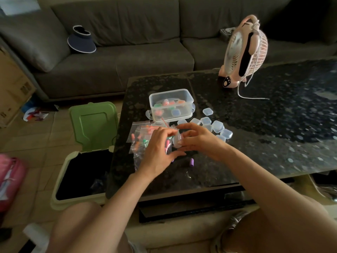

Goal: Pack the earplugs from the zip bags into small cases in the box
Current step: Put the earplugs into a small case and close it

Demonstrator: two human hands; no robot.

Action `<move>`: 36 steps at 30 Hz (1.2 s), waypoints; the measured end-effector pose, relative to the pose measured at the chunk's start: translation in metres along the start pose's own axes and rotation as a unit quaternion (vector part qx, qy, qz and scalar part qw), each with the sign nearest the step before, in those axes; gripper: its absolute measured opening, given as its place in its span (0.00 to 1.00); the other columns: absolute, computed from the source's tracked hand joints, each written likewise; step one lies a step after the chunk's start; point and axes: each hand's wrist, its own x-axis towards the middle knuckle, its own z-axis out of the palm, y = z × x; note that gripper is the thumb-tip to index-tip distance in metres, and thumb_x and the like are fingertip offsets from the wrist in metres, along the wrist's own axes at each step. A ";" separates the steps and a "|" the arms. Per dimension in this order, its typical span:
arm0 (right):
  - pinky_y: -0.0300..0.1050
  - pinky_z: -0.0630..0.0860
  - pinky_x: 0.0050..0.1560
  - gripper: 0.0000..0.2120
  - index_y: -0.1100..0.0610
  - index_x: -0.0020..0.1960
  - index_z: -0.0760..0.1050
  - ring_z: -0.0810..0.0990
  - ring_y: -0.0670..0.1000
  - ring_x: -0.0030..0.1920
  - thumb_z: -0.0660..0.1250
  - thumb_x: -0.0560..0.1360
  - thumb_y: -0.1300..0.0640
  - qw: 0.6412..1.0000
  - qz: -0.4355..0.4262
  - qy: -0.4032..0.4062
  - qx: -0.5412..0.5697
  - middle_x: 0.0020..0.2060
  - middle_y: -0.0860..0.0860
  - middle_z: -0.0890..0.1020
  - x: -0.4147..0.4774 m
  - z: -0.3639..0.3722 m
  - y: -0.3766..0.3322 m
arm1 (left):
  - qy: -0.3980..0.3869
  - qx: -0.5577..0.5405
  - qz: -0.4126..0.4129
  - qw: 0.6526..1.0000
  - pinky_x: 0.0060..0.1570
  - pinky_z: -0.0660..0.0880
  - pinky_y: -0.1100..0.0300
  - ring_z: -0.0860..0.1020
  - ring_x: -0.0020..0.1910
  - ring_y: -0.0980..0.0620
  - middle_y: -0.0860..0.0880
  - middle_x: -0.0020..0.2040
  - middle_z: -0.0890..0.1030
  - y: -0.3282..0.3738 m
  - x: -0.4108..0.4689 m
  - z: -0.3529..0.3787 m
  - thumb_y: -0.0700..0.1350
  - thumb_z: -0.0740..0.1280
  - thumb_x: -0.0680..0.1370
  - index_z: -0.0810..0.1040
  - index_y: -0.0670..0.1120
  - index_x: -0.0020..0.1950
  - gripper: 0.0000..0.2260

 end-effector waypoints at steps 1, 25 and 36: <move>0.42 0.80 0.43 0.22 0.59 0.63 0.70 0.83 0.53 0.43 0.68 0.72 0.70 1.000 0.003 -0.011 0.008 0.45 0.58 0.78 0.000 0.001 0.000 | 0.006 -0.005 -0.002 1.000 0.50 0.78 0.53 0.71 0.57 0.54 0.55 0.56 0.71 0.000 0.001 0.000 0.46 0.77 0.67 0.74 0.42 0.58 0.23; 0.49 0.81 0.50 0.10 0.58 0.54 0.75 0.83 0.57 0.45 0.68 0.74 0.65 0.998 0.022 0.011 -0.050 0.46 0.60 0.81 0.006 0.003 0.004 | -0.006 0.082 -0.002 0.997 0.44 0.76 0.64 0.76 0.50 0.52 0.47 0.50 0.78 -0.005 0.003 -0.005 0.44 0.76 0.68 0.76 0.41 0.50 0.16; 0.35 0.77 0.31 0.10 0.57 0.50 0.77 0.80 0.45 0.30 0.70 0.71 0.68 0.990 -0.015 0.087 -0.107 0.38 0.54 0.79 0.006 -0.001 0.000 | -0.037 0.115 -0.037 0.992 0.40 0.71 0.69 0.76 0.48 0.53 0.49 0.50 0.77 -0.003 0.000 -0.005 0.51 0.74 0.69 0.76 0.43 0.52 0.18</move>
